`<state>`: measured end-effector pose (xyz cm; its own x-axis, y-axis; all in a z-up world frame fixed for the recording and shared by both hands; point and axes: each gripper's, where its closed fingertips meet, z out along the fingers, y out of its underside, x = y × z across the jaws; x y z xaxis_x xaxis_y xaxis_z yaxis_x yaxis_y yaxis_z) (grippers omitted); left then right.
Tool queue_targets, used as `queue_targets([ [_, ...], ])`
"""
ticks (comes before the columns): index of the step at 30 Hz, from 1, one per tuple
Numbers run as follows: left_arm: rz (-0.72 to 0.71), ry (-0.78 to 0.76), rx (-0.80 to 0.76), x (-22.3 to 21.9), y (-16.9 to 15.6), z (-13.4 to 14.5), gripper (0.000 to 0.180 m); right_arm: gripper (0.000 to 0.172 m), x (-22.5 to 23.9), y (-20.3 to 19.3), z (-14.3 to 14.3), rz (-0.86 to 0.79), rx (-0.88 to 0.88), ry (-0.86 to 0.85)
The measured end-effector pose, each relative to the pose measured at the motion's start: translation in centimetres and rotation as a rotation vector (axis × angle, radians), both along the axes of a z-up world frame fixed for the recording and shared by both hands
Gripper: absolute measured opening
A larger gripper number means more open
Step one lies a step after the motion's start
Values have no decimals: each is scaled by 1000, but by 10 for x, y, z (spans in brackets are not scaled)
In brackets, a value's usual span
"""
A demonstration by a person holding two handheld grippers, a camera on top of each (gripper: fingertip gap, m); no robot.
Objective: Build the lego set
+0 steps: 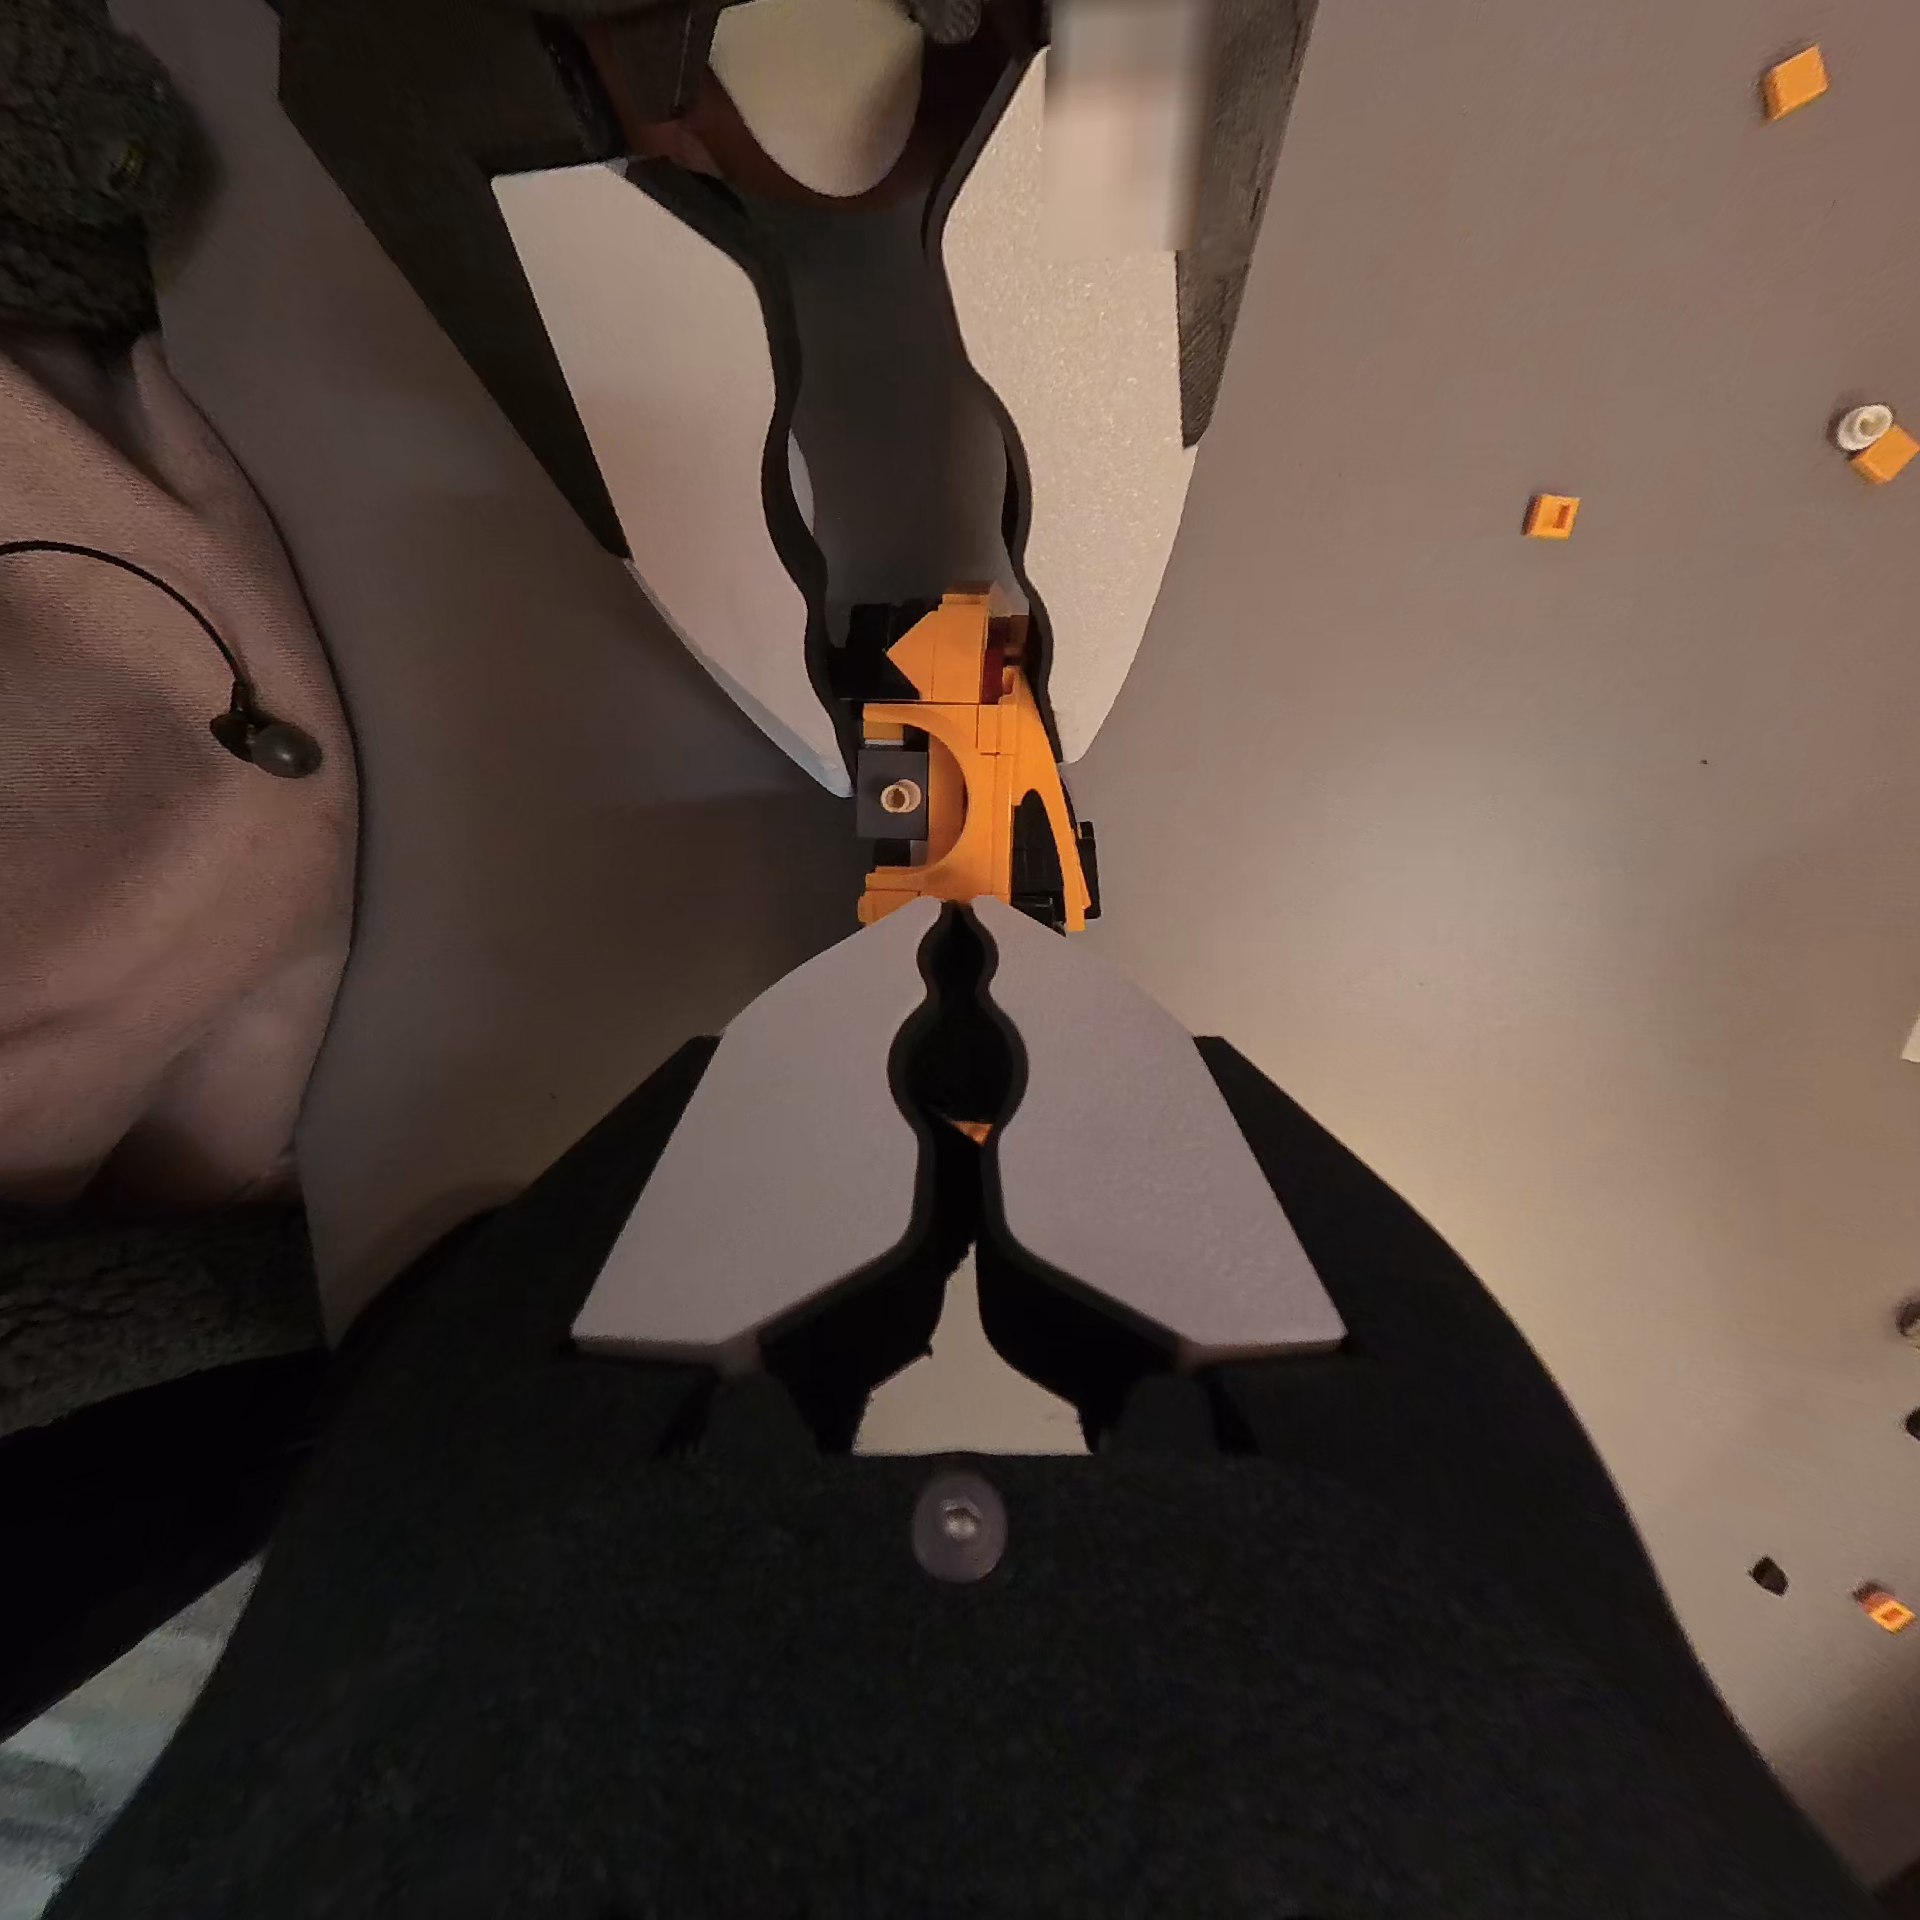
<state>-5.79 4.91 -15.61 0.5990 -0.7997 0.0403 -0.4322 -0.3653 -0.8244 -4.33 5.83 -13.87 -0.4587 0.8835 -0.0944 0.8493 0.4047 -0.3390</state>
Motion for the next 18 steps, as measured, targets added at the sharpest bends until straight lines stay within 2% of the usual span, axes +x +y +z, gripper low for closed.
queue_targets([
  [4,-6,6,6,0,0,0,37,0,3,2,-1,-48,-7,40],
  [5,-8,7,7,0,-1,0,37,14,6,2,-1,-49,-22,37],
  [9,-10,5,7,0,-1,0,37,19,6,-1,6,-52,-67,133],
  [12,-10,5,8,1,-1,0,37,21,5,-1,2,-19,-28,147],
  [18,-9,8,8,0,-1,0,37,15,6,-5,0,-9,-81,85],
])
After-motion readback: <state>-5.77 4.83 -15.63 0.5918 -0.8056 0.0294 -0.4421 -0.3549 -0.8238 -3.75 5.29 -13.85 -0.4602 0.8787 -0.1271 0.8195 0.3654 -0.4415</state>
